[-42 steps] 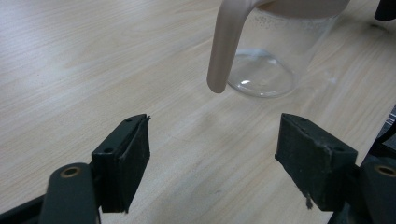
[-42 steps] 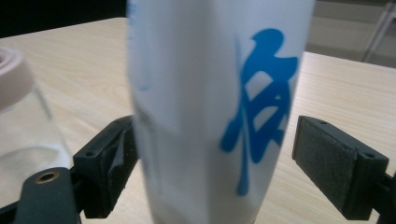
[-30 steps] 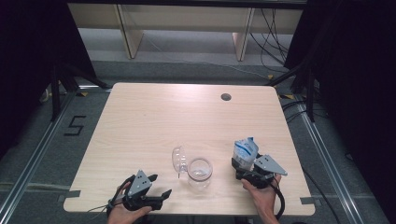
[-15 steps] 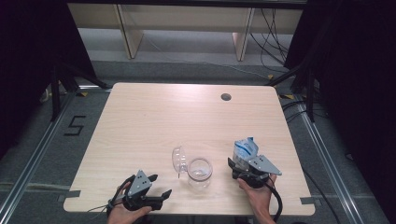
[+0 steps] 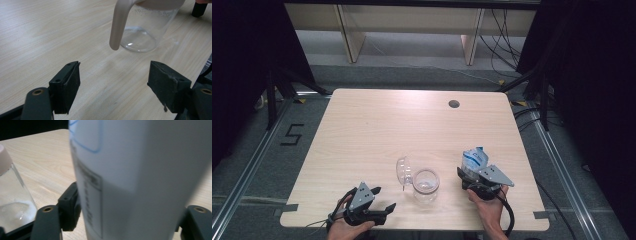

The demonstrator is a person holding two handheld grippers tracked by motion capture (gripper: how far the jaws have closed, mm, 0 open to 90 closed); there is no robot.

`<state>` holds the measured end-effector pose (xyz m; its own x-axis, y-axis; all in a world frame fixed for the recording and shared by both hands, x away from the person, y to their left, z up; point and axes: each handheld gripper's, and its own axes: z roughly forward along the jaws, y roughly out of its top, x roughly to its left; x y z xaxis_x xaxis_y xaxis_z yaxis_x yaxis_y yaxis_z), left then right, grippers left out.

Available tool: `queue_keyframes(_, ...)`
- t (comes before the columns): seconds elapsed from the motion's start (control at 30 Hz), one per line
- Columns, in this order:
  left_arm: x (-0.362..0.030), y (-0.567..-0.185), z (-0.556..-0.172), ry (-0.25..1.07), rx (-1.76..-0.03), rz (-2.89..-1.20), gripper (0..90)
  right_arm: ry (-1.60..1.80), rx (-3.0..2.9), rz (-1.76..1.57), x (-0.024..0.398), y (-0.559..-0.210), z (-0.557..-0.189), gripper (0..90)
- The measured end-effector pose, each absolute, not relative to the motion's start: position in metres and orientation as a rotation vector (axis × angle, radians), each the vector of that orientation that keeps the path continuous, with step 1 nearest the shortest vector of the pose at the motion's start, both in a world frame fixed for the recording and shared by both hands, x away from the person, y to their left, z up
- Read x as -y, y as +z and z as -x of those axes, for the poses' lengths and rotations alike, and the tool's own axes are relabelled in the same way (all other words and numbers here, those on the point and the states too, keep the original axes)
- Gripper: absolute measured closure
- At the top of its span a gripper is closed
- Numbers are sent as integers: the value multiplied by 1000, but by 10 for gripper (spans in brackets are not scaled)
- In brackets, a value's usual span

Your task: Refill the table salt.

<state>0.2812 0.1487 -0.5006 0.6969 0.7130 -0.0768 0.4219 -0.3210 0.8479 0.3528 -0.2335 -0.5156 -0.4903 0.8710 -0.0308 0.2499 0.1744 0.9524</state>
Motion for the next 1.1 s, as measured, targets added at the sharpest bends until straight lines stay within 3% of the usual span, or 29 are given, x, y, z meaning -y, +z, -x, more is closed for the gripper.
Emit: queue_keyframes(1.1, -144, -499, -282, 391, -848, -1975, 254, 1379, -1930, -982, 242, -504, -355, 432)
